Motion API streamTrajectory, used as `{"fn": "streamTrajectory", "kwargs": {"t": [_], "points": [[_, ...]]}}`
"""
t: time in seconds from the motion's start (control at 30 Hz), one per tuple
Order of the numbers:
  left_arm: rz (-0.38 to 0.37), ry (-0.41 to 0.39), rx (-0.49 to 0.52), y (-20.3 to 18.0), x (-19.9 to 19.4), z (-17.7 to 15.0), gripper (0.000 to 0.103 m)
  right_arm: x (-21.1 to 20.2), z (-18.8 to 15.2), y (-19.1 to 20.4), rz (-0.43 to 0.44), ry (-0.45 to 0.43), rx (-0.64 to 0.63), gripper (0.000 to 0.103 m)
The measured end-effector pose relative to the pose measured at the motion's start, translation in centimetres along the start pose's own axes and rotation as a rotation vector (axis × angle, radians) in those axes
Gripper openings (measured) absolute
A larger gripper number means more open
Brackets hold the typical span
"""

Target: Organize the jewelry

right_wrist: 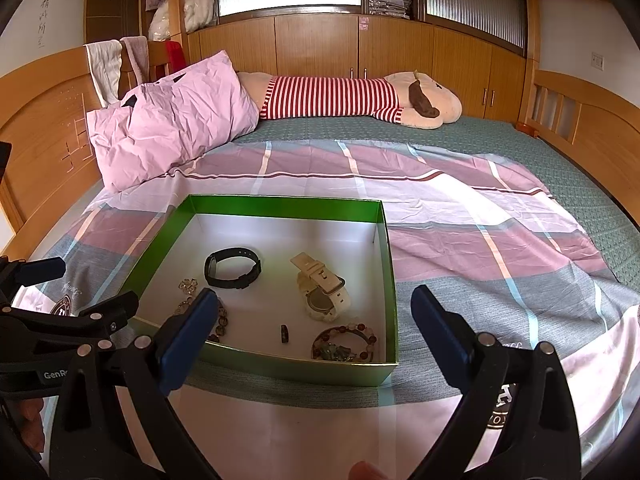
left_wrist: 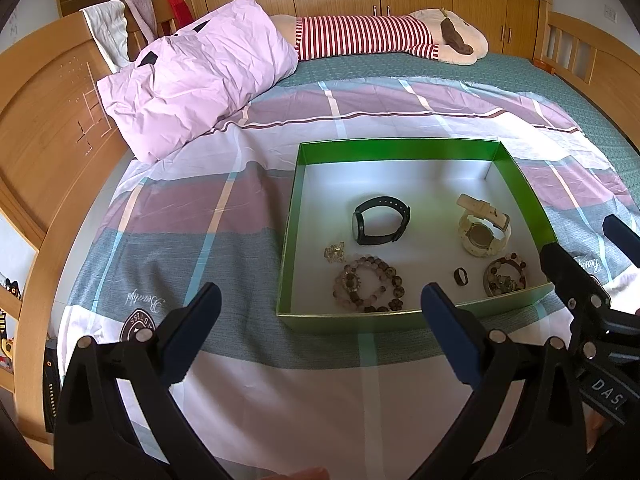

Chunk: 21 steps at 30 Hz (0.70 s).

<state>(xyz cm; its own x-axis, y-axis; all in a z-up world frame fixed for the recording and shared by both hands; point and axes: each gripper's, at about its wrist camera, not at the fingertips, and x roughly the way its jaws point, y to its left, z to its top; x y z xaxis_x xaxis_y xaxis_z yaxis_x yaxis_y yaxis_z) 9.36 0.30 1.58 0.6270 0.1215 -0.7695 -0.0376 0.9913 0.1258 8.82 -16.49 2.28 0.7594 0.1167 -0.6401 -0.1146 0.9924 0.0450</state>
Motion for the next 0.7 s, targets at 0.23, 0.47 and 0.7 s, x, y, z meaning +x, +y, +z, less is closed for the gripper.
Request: {"fn": "streamTrajectory", "kwargs": {"t": [0.23,0.47,0.7], "points": [[0.002,0.003,-0.002,0.01,0.10,-0.13,0.101,-0.03,-0.05,0.07,-0.001,-0.002,-0.005,0.097],[0.012,-0.001,0.000,0.11,0.19,-0.39,0.101,-0.02,-0.12,0.22,-0.001,0.003,-0.004,0.097],[0.007,0.019,0.002,0.29,0.41,-0.33,0.101,0.01,-0.16,0.23,0.001,0.004,-0.002,0.097]]}}
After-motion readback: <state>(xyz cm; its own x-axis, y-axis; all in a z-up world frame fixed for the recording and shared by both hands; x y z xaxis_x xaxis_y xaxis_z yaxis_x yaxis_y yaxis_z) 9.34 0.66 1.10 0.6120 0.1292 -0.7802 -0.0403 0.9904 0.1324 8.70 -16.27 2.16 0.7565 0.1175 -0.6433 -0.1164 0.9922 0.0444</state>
